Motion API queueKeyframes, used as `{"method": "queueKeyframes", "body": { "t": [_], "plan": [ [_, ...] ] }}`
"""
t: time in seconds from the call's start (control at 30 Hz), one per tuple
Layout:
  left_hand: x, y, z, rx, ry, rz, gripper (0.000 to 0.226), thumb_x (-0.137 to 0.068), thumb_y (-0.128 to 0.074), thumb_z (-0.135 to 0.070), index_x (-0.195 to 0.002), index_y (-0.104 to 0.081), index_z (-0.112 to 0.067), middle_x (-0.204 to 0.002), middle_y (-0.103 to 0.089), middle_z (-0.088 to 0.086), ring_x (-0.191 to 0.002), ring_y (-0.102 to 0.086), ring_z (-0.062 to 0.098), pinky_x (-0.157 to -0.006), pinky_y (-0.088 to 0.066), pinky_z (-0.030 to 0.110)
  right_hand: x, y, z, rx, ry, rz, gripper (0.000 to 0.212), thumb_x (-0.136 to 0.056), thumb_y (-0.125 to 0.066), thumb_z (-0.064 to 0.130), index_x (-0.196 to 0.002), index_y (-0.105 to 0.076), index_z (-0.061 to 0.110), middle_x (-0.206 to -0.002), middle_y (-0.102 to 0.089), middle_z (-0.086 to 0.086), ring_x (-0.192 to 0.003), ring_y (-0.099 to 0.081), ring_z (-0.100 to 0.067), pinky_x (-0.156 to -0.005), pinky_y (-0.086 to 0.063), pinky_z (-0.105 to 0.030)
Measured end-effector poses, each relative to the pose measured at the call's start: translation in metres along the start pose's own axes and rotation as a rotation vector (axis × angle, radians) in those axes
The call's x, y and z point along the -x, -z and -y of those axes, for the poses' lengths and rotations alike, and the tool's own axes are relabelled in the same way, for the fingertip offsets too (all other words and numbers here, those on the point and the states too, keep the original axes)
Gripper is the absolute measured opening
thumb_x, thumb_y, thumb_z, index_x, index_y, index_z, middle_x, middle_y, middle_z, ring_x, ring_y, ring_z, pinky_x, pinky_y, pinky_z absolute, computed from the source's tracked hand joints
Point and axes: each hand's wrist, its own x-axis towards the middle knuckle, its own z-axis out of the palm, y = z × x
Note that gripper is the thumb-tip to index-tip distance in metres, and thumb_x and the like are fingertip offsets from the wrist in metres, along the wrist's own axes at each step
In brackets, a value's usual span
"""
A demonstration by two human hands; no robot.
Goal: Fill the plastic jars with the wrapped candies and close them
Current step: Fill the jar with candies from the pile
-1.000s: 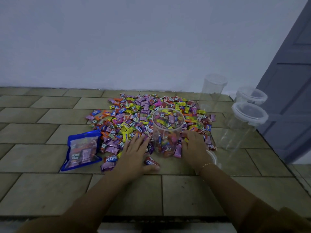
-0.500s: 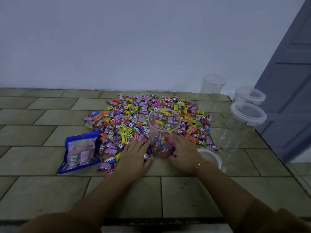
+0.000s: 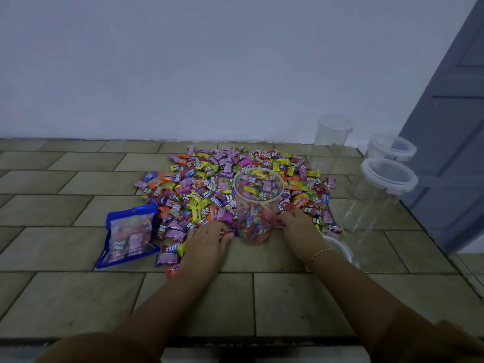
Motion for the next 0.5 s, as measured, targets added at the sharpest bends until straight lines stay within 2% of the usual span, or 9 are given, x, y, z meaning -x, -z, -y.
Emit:
{"method": "queueKeyframes", "body": {
  "t": [0.1,0.17,0.23,0.27,0.33,0.4,0.5],
  "plan": [
    [-0.002,0.004,-0.004,0.072,0.067,-0.016,0.009,-0.096,-0.052,-0.031,-0.091,-0.051,-0.023,-0.088,-0.061,-0.005,-0.082,-0.054,0.016,-0.095,-0.024,0.031,-0.004,0.014,-0.001,-0.184,-0.068,-0.018,0.030,-0.094,-0.045,0.004,-0.119,-0.061,0.009,-0.119,-0.054,-0.010,-0.108,-0.050,-0.025,-0.087,-0.037,-0.025],
    [-0.003,0.006,-0.003,0.137,0.121,-0.029,0.009,-0.096,-0.052,-0.030,-0.089,-0.046,-0.026,-0.079,-0.062,-0.004,-0.074,-0.057,0.015,-0.095,-0.024,0.030,-0.005,0.023,-0.001,-0.386,-0.161,-0.059,0.025,-0.092,-0.049,0.003,-0.113,-0.063,0.006,-0.104,-0.058,-0.004,-0.094,-0.053,-0.018,-0.080,-0.039,-0.022],
    [-0.006,0.011,-0.005,0.291,0.204,-0.083,0.009,-0.095,-0.053,-0.028,-0.091,-0.046,-0.024,-0.073,-0.062,-0.002,-0.069,-0.061,0.015,-0.092,-0.037,0.032,-0.006,0.033,0.000,-0.747,-0.285,-0.091,0.019,-0.092,-0.051,0.002,-0.108,-0.061,0.006,-0.092,-0.058,-0.006,-0.079,-0.053,-0.017,-0.069,-0.045,-0.027],
    [-0.007,0.016,-0.008,0.407,0.245,-0.127,0.009,-0.095,-0.053,-0.027,-0.095,-0.047,-0.021,-0.074,-0.060,-0.002,-0.069,-0.062,0.015,-0.083,-0.048,0.034,-0.006,0.038,0.001,-0.955,-0.344,-0.106,0.017,-0.092,-0.052,0.002,-0.107,-0.059,0.007,-0.089,-0.057,-0.007,-0.073,-0.052,-0.017,-0.064,-0.047,-0.027],
    [-0.012,0.031,-0.018,0.588,0.311,-0.220,0.014,-0.096,-0.051,-0.027,-0.103,-0.045,-0.017,-0.085,-0.057,-0.004,-0.075,-0.059,0.010,-0.068,-0.051,0.029,-0.006,0.048,0.004,-1.259,-0.438,-0.143,0.019,-0.094,-0.051,0.004,-0.113,-0.053,0.007,-0.093,-0.056,-0.008,-0.072,-0.055,-0.017,-0.057,-0.050,-0.025],
    [-0.022,0.046,-0.026,0.726,0.390,-0.297,0.019,-0.096,-0.051,-0.032,-0.110,-0.044,-0.020,-0.103,-0.055,-0.001,-0.091,-0.056,0.013,-0.074,-0.044,0.027,-0.007,0.061,0.010,-1.402,-0.441,-0.192,0.014,-0.096,-0.049,0.006,-0.110,-0.052,0.008,-0.098,-0.055,-0.008,-0.073,-0.057,-0.016,-0.052,-0.050,-0.021],
    [-0.049,0.067,-0.032,1.182,0.570,-0.327,0.026,-0.095,-0.053,-0.031,-0.117,-0.049,-0.018,-0.119,-0.056,0.011,-0.109,-0.056,0.024,-0.085,-0.046,0.029,-0.010,0.080,0.027,-1.489,-0.352,-0.281,0.010,-0.097,-0.046,0.006,-0.096,-0.053,0.012,-0.090,-0.053,-0.004,-0.074,-0.054,-0.014,-0.052,-0.049,-0.019]
  ]
}}
